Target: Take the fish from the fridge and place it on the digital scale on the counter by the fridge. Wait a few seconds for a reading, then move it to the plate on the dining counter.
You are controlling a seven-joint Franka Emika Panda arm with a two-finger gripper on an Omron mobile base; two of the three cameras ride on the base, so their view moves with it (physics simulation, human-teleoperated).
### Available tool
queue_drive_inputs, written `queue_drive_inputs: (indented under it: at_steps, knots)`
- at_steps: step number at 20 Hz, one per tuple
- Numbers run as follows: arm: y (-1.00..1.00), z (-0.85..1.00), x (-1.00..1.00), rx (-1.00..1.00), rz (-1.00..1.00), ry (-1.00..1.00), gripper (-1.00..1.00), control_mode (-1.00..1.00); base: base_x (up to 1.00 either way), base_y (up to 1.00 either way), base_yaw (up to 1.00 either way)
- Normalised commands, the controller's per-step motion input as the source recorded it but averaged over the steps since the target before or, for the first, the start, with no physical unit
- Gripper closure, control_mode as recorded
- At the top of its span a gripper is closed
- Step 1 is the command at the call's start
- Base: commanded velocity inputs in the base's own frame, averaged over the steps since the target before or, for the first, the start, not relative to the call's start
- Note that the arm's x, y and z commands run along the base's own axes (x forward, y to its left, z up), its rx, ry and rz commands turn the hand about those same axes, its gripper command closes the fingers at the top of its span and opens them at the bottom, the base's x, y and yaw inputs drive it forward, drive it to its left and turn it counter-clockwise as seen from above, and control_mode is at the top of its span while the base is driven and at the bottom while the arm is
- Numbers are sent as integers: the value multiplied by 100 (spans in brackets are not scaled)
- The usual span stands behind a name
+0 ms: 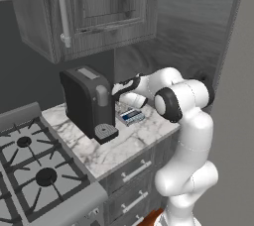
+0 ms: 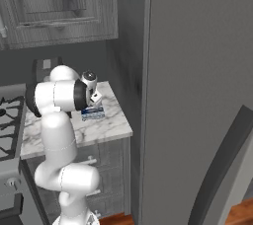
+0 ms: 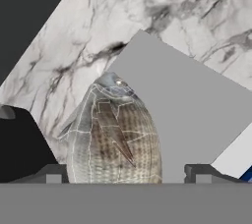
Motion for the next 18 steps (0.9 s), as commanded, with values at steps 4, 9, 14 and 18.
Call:
queue_drive_inputs:
  at_steps: [4,9,14,18]
  knots:
    - [8,-15,0,0,0,4,100,-100,0,0,0]
    - [0,-1,-6,0,-2,0,100,-100,0,0,0]
    - [0,10,-59,0,-1,-8,100,-100,0,0,0]
    - [-1,61,-98,0,0,-27,100,-100,0,0,0]
